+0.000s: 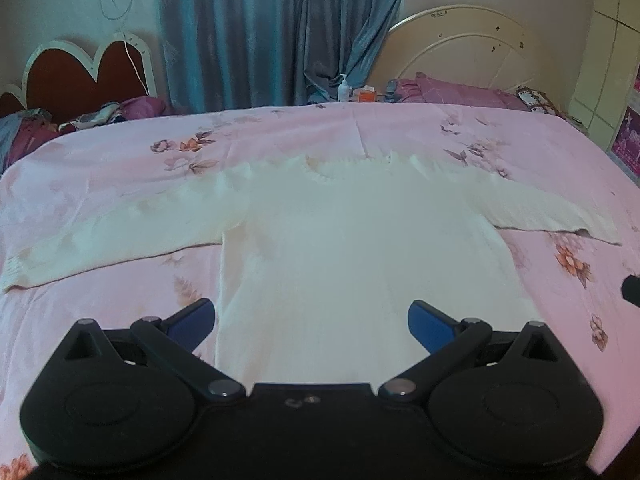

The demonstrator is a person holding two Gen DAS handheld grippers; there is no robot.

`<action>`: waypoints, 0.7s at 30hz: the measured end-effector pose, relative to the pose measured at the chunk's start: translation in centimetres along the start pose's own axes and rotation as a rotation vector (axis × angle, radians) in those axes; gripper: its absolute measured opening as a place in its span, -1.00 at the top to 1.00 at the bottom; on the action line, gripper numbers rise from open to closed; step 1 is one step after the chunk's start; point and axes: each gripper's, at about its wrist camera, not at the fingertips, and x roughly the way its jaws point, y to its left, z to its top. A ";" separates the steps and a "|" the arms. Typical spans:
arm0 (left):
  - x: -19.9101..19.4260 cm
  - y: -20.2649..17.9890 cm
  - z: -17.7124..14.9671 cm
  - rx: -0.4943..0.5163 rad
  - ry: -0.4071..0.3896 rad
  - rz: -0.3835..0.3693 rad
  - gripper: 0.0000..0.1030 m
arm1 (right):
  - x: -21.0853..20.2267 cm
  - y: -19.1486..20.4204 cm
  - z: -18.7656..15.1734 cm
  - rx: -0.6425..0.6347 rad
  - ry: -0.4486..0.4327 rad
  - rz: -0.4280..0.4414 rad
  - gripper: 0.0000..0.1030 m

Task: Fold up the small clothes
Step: 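Move the right tool to the sleeve cuff nearest it and grasp it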

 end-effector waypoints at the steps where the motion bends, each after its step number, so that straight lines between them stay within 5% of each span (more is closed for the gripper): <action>1: 0.6 0.0 0.2 -0.002 0.006 -0.004 -0.99 | 0.6 -0.4 0.3 0.004 -0.001 -0.006 -0.99; 12: 7.8 -2.9 2.9 -0.025 0.061 0.034 -0.98 | 9.1 -7.1 4.4 0.014 -0.008 -0.073 -0.98; 16: 10.3 -4.5 4.0 -0.039 0.056 0.033 -0.90 | 13.0 -11.0 6.2 0.060 0.019 -0.104 -0.53; 21: 13.6 -6.4 5.0 -0.045 0.084 0.053 -0.79 | 17.8 -16.9 7.5 0.152 0.071 -0.167 -0.51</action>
